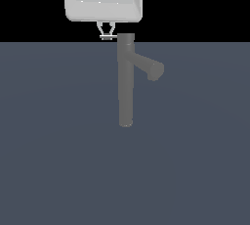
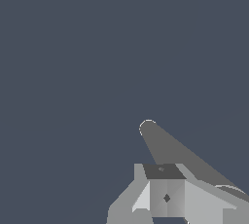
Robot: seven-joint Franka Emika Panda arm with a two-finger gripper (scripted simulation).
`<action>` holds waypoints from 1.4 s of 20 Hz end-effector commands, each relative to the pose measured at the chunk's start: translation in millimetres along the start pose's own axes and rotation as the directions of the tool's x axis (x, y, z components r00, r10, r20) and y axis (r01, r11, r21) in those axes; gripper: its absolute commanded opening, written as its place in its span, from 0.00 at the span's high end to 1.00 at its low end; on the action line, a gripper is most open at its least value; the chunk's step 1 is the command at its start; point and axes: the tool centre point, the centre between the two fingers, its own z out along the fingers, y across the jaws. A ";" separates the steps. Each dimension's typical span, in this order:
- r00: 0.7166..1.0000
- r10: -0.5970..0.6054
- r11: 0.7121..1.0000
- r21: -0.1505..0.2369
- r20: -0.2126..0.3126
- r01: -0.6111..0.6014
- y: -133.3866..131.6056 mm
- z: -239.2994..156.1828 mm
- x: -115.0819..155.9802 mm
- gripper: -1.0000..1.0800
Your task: Turn on the faucet by rotating a designated handle.
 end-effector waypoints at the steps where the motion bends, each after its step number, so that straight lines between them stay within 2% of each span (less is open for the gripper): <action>1: 1.000 -0.001 1.000 0.000 -0.001 0.001 0.0 0.5 1.9 1.00; 5: 1.000 -0.001 1.000 0.000 -0.001 0.001 -0.1 0.4 1.5 1.00; 19: 1.000 -0.001 1.000 0.000 -0.001 0.001 -12.5 0.2 -41.9 1.00; 21: 1.000 -0.007 1.000 -0.001 -0.009 0.007 -13.2 0.3 -34.0 1.00; 28: 1.000 -0.004 1.000 -0.001 -0.005 0.004 -2.1 0.3 -58.7 1.00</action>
